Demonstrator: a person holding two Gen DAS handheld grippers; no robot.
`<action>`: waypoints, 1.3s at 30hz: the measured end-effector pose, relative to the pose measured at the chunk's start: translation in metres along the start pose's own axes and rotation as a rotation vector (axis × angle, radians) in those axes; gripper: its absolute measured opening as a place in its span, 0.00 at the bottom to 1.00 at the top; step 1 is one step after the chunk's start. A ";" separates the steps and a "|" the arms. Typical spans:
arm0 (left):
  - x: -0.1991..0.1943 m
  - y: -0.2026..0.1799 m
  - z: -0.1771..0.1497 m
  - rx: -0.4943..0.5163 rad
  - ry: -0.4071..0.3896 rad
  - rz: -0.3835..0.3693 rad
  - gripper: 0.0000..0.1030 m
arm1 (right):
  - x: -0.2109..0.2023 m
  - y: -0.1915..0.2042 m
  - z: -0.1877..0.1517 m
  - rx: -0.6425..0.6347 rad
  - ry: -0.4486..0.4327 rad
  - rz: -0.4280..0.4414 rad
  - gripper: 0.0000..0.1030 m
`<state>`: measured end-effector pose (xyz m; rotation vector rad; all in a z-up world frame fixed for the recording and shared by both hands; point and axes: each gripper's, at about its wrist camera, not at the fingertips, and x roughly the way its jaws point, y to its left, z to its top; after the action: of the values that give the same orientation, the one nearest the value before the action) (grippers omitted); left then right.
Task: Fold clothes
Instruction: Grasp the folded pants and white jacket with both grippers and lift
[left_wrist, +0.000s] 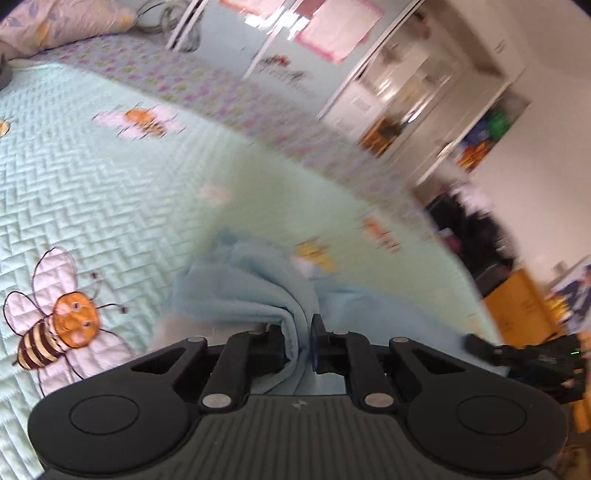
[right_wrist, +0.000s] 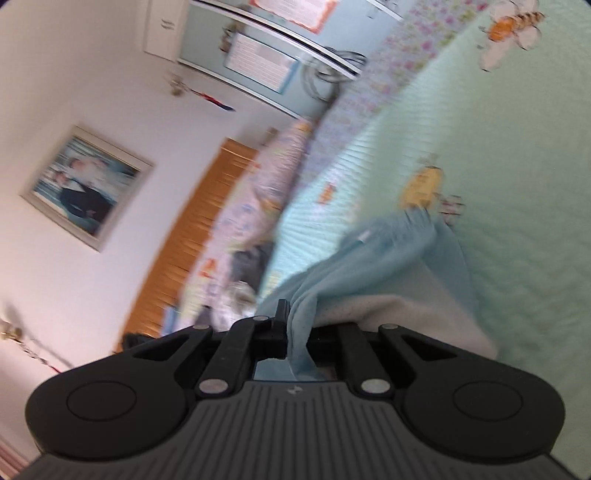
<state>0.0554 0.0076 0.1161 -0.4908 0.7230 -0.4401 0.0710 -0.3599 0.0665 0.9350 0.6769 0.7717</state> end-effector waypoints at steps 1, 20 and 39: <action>-0.010 -0.007 -0.002 -0.002 -0.013 -0.023 0.12 | -0.002 0.008 -0.002 0.001 -0.008 0.024 0.06; -0.193 -0.012 -0.127 -0.252 -0.146 -0.277 0.12 | 0.027 0.143 -0.120 0.086 0.219 0.286 0.06; -0.326 0.075 -0.171 -0.402 -0.355 -0.211 0.12 | 0.134 0.225 -0.223 0.125 0.501 0.342 0.06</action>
<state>-0.2694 0.1960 0.1304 -1.0030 0.4145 -0.3903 -0.0930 -0.0680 0.1454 0.9915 1.0237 1.3033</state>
